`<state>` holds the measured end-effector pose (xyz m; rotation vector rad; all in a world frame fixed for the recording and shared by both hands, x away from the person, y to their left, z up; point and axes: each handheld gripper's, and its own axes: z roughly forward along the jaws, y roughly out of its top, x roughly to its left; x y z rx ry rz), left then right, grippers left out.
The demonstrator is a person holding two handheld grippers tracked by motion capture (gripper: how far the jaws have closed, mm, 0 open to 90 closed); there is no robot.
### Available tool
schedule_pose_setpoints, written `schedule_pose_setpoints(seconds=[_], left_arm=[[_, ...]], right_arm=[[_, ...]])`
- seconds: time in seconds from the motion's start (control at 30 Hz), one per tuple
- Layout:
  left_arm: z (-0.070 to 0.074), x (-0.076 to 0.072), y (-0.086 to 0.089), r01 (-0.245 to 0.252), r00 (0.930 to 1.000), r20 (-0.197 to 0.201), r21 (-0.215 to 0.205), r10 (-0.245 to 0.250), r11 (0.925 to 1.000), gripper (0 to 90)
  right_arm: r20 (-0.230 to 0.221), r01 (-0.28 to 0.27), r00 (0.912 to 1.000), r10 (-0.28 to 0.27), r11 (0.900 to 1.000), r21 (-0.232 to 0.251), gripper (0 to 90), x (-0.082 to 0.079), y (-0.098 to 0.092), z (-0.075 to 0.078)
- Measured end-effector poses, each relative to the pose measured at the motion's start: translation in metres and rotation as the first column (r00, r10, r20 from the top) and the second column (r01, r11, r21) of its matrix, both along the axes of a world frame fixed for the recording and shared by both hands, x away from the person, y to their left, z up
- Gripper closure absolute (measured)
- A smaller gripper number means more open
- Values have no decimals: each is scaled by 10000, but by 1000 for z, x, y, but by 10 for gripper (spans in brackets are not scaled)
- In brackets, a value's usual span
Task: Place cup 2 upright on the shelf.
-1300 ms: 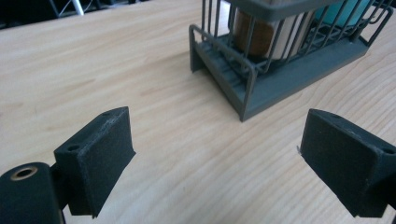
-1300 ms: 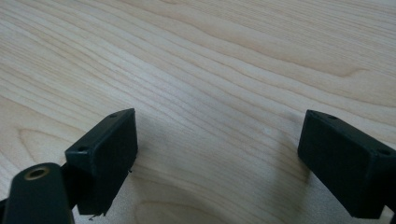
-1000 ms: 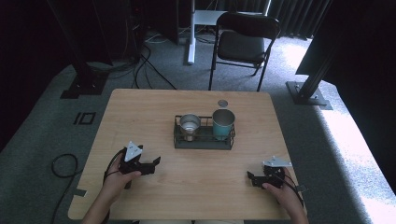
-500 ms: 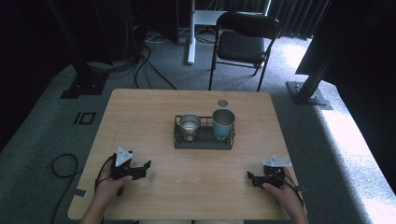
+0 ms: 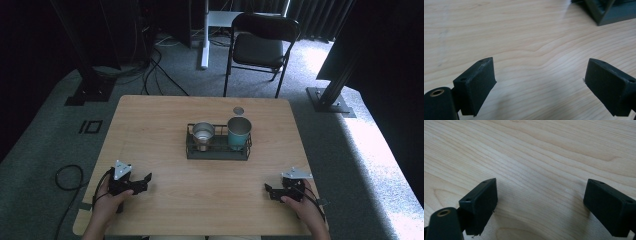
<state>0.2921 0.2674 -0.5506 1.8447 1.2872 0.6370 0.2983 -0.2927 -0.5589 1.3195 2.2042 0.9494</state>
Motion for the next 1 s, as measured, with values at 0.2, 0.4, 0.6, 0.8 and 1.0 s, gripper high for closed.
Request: schedule_pose_setpoints(seconds=[0.2,0.4,0.6,0.8,1.0], left_arm=[[-1,-4,7,-163,9998,-127,-114,161,9998,104],[-2,-6,17,-843,9952,-491,63,845,9964,104],[-3,-6,24,-1267,9872,-948,243,1284,9916,104],[-5,-5,24,-1409,9771,-1494,788,1514,9869,143],[-6,-3,23,-1527,9741,-1534,969,1663,9835,109]], right_arm=[[1,1,10000,-1,10000,0,116,0,0,0],[4,2,10000,-2,10000,0,116,0,0,0],[5,0,10000,0,10000,0,116,0,0,0],[4,1,10000,-1,10000,-1,116,0,0,0],[3,2,10000,-2,10000,1,116,0,0,0]])
